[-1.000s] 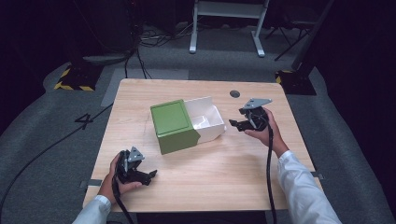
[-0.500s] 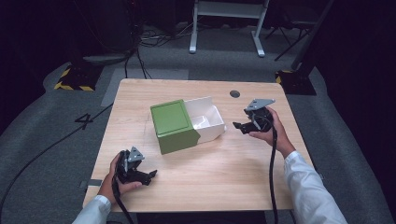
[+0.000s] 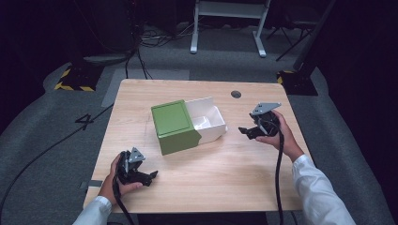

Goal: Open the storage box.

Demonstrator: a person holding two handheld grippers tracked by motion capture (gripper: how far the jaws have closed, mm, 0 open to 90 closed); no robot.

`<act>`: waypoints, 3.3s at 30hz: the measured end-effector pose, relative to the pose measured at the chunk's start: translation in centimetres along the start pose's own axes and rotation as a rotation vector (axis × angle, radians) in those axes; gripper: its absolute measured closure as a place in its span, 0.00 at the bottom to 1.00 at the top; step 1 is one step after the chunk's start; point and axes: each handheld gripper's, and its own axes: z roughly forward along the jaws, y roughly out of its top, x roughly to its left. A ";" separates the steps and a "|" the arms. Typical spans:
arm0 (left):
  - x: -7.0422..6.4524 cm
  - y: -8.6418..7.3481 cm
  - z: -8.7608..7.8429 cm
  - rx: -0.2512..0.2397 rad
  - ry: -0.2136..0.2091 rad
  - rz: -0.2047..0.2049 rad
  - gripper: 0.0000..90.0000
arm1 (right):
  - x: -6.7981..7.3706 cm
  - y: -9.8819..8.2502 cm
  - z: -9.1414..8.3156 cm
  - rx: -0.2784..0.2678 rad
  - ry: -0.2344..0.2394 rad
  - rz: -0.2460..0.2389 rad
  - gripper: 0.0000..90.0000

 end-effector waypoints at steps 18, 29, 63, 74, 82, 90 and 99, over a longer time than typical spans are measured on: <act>0.0 0.0 0.0 0.000 -0.003 0.002 0.01 | 0.6 -3.1 -2.0 0.021 -0.005 -0.009 0.24; 0.0 0.0 0.0 0.000 -0.002 0.002 0.01 | 1.5 -6.0 -3.1 0.035 -0.006 -0.020 0.24; 0.0 0.0 0.0 0.000 -0.003 0.002 0.01 | 2.3 -20.8 -6.7 -0.019 0.001 0.245 0.18; 0.0 0.0 0.0 0.000 -0.003 0.002 0.01 | 2.4 -21.1 -6.8 -0.027 -0.020 0.272 0.17; 0.0 0.0 0.0 0.000 -0.002 0.003 0.01 | 2.4 -21.1 -6.8 -0.026 -0.025 0.276 0.17; 0.0 0.0 0.0 0.000 -0.002 0.002 0.01 | 2.4 -21.1 -6.8 -0.026 -0.026 0.276 0.17; 0.0 0.0 0.0 0.000 -0.002 0.002 0.01 | 2.4 -21.1 -6.8 -0.026 -0.026 0.276 0.17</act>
